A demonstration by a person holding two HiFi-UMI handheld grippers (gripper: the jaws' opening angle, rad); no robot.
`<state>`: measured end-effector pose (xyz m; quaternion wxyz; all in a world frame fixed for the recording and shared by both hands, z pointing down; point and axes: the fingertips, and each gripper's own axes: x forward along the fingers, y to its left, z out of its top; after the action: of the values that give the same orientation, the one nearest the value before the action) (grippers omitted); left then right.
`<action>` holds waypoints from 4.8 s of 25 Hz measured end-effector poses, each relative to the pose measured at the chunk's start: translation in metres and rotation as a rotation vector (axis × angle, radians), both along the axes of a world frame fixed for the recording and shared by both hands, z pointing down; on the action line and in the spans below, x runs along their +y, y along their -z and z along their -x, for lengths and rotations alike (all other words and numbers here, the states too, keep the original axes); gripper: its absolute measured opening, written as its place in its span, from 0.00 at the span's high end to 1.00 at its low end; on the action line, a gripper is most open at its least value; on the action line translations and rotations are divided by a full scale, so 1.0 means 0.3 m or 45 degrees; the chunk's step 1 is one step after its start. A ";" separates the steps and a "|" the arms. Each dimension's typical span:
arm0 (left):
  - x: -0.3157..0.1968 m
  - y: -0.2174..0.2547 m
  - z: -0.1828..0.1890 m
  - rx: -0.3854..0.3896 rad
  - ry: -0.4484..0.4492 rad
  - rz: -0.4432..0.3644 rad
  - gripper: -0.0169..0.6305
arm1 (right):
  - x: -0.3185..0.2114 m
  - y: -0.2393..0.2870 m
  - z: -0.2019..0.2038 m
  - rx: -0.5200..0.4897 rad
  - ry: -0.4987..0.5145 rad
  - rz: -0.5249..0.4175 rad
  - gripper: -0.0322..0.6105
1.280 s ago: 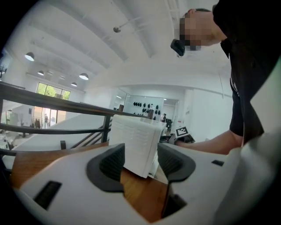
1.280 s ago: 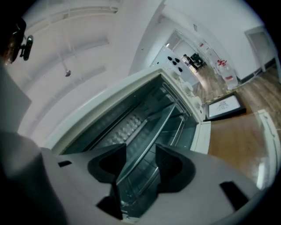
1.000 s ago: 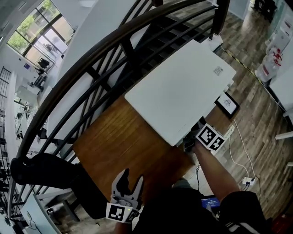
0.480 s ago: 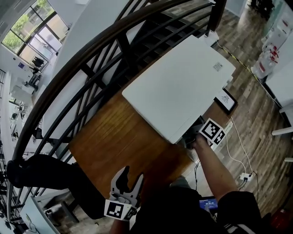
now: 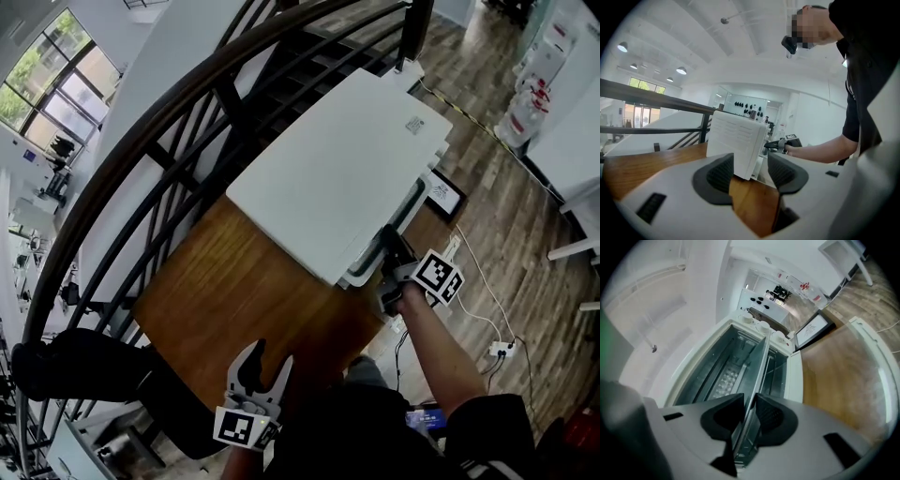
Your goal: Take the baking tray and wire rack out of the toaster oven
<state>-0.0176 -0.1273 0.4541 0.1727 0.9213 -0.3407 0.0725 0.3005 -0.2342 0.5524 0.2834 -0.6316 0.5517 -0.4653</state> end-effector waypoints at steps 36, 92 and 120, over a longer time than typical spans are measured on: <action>0.151 -0.178 -0.310 0.113 -0.457 0.245 0.61 | 0.775 0.089 -0.099 -0.164 -0.147 -0.118 0.86; 0.443 -0.612 0.352 -0.045 0.333 0.757 0.61 | 0.506 -0.256 0.889 0.580 1.129 0.448 0.89; 0.145 -0.697 0.302 -0.238 0.154 0.811 0.61 | 0.053 -0.297 0.928 1.783 1.126 0.414 0.73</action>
<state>-0.1082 -0.0839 0.6632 0.4240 0.7885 -0.3694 0.2491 0.0220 -0.2184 0.6416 -0.4266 -0.5331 0.7226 -0.1080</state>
